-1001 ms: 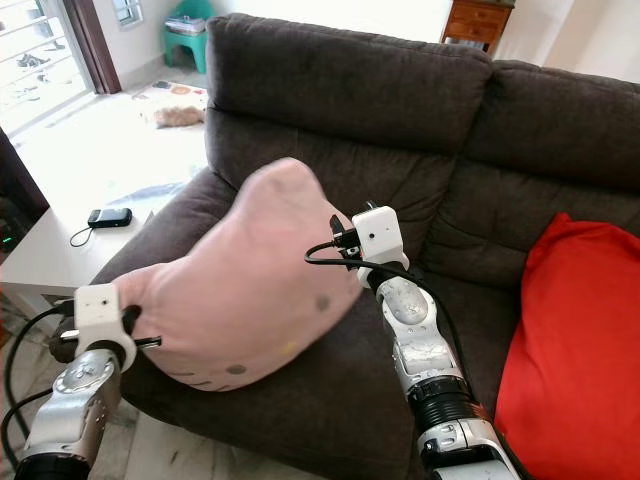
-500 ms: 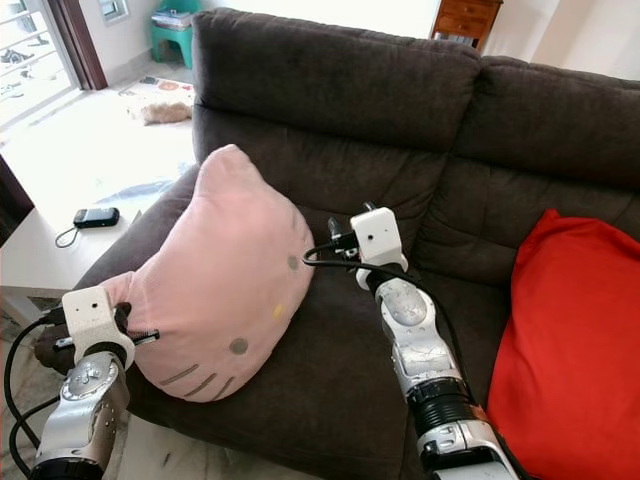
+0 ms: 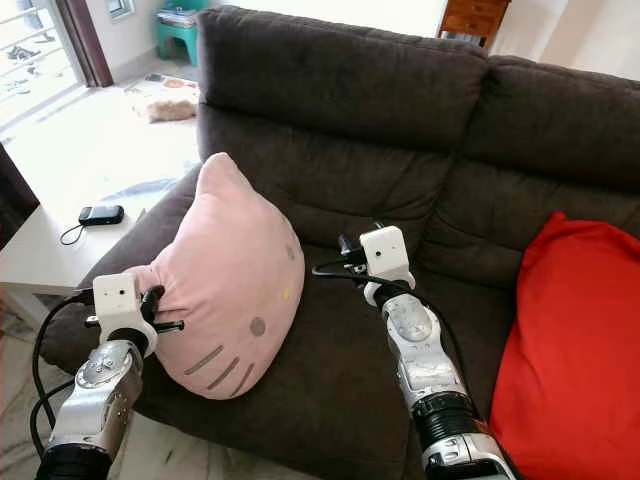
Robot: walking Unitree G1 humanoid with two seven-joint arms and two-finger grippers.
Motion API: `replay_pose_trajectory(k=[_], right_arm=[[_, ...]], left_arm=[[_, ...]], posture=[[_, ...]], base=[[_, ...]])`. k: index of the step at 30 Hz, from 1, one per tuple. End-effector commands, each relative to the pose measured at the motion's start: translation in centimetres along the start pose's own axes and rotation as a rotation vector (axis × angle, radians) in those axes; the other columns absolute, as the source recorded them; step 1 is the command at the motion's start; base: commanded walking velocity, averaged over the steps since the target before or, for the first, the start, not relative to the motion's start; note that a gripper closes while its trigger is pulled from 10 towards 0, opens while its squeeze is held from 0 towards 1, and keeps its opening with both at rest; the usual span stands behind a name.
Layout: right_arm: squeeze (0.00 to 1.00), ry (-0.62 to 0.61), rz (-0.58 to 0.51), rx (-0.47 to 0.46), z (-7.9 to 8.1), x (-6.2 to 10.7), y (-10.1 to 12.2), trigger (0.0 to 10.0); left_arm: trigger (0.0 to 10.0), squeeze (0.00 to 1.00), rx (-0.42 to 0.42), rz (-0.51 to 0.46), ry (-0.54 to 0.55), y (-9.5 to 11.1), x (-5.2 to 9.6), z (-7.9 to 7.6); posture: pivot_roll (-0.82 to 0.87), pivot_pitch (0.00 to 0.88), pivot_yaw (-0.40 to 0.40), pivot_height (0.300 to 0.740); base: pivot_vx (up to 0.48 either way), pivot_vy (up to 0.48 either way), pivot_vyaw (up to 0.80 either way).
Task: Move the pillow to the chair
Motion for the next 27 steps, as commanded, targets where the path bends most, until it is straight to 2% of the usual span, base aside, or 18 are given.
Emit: replay_pose_trajectory(k=[1,8,9,13,14,15,16,17,27], right_arm=[[0.00,-0.087,0.095,-0.097,-1.0,1.4,-3.2,10.0],[0.00,-0.176,0.249,-0.192,-1.8,3.5,-7.4,10.0],[0.00,-0.176,0.249,-0.192,-1.8,3.5,-7.4,10.0],[0.00,-0.219,0.318,-0.237,-1.9,4.8,-9.5,10.0],[0.00,-0.225,0.325,-0.243,-1.9,5.0,-9.8,10.0],[0.00,-0.226,0.325,-0.245,-1.8,5.0,-9.8,10.0],[0.00,-0.227,0.324,-0.248,-1.8,5.0,-9.8,10.0],[0.00,-0.221,0.326,-0.242,-1.7,5.0,-9.9,10.0],[0.00,-0.217,0.331,-0.240,-1.6,5.0,-10.0,10.0]], left_arm=[[10.0,0.00,-0.116,-0.004,-0.120,-0.5,0.4,-1.7],[10.0,0.00,-0.126,-0.021,-0.095,-0.4,0.9,-0.9],[10.0,0.00,-0.126,-0.021,-0.095,-0.4,0.9,-0.9],[10.0,0.00,-0.095,-0.072,-0.059,0.4,1.1,-0.4],[10.0,0.11,-0.074,-0.089,-0.035,0.7,1.1,-0.1],[10.0,0.11,-0.066,-0.094,-0.025,0.9,1.1,0.0],[10.0,0.47,-0.063,-0.097,-0.018,0.9,1.1,0.1],[10.0,1.00,-0.061,-0.109,-0.011,1.1,1.0,0.2],[10.0,1.00,-0.050,-0.140,0.011,1.8,0.8,0.2]], posture=[[0.06,0.059,-0.067,0.740],[0.06,0.057,-0.067,0.740],[0.06,0.057,-0.067,0.740],[0.07,0.051,-0.065,0.740],[0.07,0.047,-0.064,0.740],[0.07,0.047,-0.064,0.740],[0.06,0.046,-0.063,0.740],[0.06,0.045,-0.063,0.740],[0.06,0.046,-0.062,0.740]], base=[[0.000,0.000,0.00],[0.000,0.000,0.00],[0.000,0.000,0.00],[0.000,0.000,0.00],[0.000,0.000,0.00],[0.000,0.000,0.00],[0.000,0.000,0.00],[0.000,0.000,0.00],[0.000,0.000,0.00]])
Point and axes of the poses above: a point about 5 cm out from each wrist's last joint towards the gripper, its own x axis pointing back from the gripper into the wrist, its own y axis along the axis of the wrist's last joint, z = x × y, the point moved 3 cm from there along -x, pointing out of the wrist towards the gripper, and after that the axes turned 7 degrees about x, right-handed, at the moved point
